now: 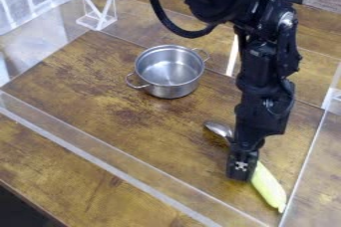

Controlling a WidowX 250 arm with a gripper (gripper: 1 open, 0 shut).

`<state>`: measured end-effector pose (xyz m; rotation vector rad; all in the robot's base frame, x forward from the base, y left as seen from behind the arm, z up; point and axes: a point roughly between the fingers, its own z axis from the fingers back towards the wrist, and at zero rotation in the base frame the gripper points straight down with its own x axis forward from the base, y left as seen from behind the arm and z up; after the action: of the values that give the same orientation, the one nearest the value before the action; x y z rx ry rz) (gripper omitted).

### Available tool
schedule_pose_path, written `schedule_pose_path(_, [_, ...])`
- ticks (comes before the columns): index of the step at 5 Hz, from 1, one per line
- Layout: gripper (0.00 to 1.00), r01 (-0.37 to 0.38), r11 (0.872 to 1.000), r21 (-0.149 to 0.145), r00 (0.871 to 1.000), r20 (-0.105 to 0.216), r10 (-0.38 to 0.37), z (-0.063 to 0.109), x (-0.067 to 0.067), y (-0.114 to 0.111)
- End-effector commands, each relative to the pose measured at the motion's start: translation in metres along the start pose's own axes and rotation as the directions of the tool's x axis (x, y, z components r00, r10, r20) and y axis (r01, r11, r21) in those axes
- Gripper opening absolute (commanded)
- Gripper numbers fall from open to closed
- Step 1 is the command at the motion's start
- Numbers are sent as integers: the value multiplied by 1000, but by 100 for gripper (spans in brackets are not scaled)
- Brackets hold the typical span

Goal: Move the green spoon to the left

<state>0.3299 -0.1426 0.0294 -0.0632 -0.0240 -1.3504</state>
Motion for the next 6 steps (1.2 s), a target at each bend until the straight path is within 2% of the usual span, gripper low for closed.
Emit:
schedule_pose_path(1, [100, -3, 1000, 14, 999, 43, 2, 9, -3, 6])
schedule_pose_path(3, [100, 26, 999, -25, 997, 80, -24, 7, -9, -6])
schedule_pose_path(5, [100, -4, 998, -60, 993, 115, 10, 8, -7, -5])
schedule_pose_path(6, [0, -17, 997, -77, 991, 133, 27, 6, -6, -5])
